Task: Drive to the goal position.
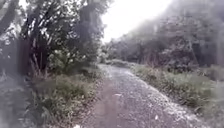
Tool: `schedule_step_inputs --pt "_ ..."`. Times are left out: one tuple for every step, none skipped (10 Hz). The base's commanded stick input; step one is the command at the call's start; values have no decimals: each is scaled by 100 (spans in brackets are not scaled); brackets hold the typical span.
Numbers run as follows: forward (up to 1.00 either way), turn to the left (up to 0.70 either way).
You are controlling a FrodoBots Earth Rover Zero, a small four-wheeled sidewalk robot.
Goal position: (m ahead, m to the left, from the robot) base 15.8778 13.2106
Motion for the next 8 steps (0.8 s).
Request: schedule_step_inputs --pt "70 -6" --pt "70 0" --pt "70 0" --pt "70 0" --pt "70 0" --pt "70 0" --pt "70 0" --pt "70 0"
